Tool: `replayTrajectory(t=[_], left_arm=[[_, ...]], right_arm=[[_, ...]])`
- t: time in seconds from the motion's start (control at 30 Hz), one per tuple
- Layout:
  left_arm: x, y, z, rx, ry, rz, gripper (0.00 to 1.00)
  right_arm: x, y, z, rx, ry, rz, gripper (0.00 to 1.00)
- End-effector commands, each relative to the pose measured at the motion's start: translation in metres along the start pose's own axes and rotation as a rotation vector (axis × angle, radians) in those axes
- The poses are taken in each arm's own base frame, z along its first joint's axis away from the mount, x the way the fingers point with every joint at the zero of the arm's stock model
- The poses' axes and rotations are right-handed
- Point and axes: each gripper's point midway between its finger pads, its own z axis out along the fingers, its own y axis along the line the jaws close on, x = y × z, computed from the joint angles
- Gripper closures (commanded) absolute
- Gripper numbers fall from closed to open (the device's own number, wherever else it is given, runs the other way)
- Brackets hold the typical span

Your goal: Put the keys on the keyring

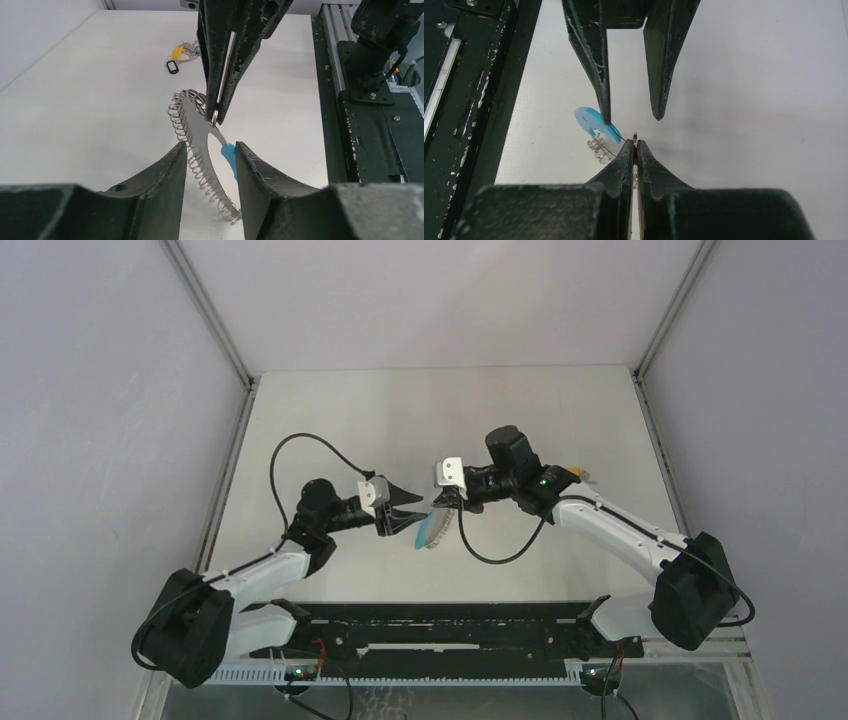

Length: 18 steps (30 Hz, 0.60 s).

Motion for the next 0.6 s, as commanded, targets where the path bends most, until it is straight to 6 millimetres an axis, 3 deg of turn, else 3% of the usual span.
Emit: replayTrajectory(t=[0.0, 0.57], left_arm=[[-0.0279, 0.0091, 0.0095, 0.020, -0.066, 0.043, 0.57], [-0.0269, 0.0050, 0.0124, 0.063, -0.064, 0.036, 0.67]], right_arm=[[-0.0168, -0.0008, 0.0060, -0.022, -0.070, -0.063, 1.00], [-0.0214, -0.0002, 0.0135, -0.048, -0.110, -0.071, 1.00]])
